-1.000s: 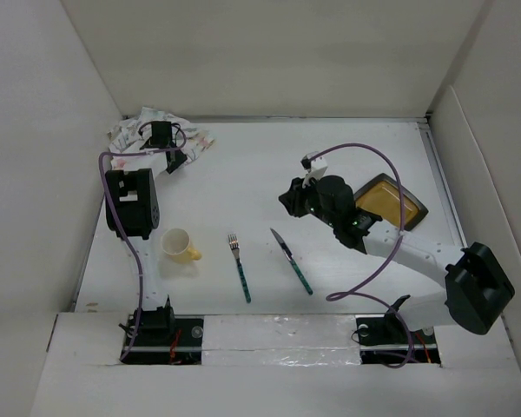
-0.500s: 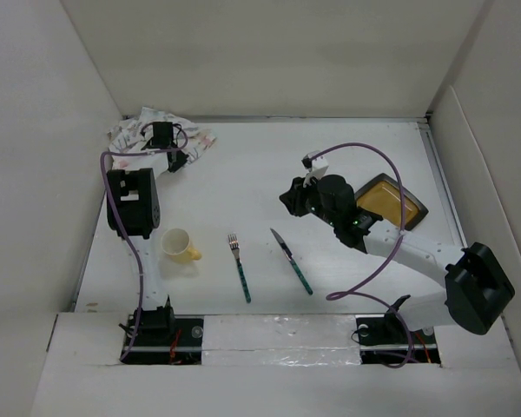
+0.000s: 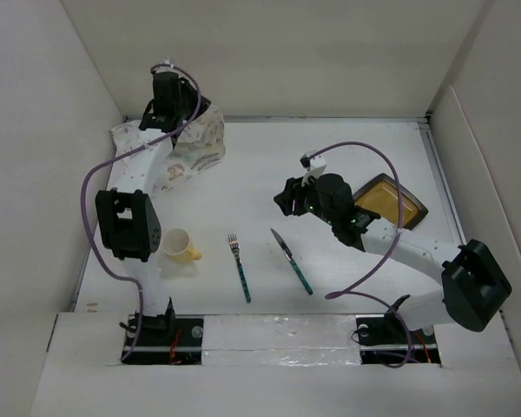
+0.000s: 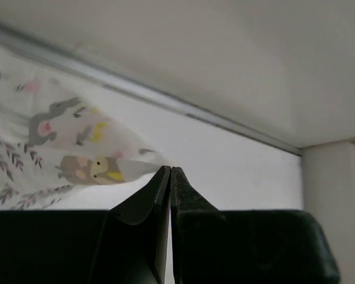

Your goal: Set the dinner table for one person

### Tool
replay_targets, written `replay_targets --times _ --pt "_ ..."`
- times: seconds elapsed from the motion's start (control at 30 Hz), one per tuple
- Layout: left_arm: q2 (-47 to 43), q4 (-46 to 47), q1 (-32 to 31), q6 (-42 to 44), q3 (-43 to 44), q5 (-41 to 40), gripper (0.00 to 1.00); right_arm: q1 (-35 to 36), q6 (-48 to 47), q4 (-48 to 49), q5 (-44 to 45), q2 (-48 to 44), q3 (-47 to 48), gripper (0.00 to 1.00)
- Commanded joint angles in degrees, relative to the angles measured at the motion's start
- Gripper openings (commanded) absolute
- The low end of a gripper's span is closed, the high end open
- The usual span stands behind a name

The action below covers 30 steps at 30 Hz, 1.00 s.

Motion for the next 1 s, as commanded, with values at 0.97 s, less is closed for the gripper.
replay_targets --times 0.97 --pt "-11.4 17.4 -1.6 -8.3 9.4 11.6 0.0 23.3 -2.6 -13.1 34.7 38.6 44.5 0.83"
